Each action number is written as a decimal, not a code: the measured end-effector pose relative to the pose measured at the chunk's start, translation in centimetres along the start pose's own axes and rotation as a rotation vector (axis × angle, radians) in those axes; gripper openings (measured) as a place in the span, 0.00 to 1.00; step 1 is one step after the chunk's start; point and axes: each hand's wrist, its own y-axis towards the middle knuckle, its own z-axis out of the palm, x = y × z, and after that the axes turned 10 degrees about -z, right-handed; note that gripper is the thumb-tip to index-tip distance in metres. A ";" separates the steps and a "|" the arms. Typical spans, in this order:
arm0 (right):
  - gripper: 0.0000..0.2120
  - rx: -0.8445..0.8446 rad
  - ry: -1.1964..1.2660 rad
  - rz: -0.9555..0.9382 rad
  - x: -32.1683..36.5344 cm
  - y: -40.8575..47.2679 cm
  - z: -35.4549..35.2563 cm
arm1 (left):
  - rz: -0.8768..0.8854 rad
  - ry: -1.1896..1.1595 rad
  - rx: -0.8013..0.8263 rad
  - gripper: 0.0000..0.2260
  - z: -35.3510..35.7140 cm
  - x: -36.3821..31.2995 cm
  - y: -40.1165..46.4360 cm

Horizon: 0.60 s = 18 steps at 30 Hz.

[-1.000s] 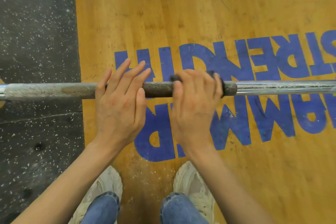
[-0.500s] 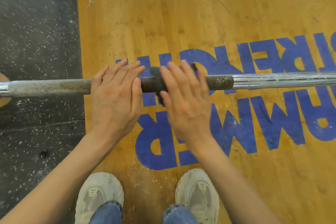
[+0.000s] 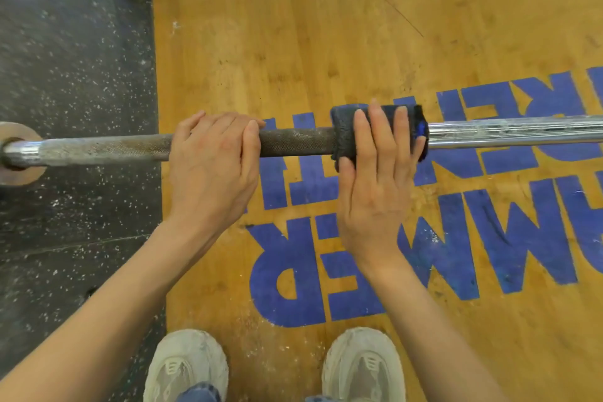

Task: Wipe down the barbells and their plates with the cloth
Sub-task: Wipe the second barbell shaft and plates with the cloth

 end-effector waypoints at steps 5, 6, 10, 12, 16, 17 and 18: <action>0.20 0.067 0.063 -0.130 4.0 1.1 2.1 | -0.014 0.017 0.023 0.21 -0.1 0.0 1.2; 0.20 0.087 0.038 -0.206 2.7 1.2 1.8 | -0.016 0.023 0.026 0.22 -0.1 0.1 1.4; 0.22 0.045 -0.068 -0.125 -2.5 0.6 0.3 | -0.036 0.017 0.022 0.22 0.2 -0.1 1.8; 0.23 0.021 -0.026 -0.030 -1.1 0.9 0.8 | -0.038 0.009 0.015 0.22 0.3 -0.2 2.0; 0.23 0.092 0.066 -0.184 2.1 1.5 2.1 | -0.026 0.020 0.018 0.23 0.1 0.0 2.4; 0.22 0.102 0.057 -0.227 1.2 1.5 1.8 | -0.028 0.018 0.023 0.23 0.1 0.0 2.5; 0.22 0.100 0.041 -0.228 -0.1 1.3 1.3 | -0.033 0.012 0.028 0.24 0.1 0.0 2.5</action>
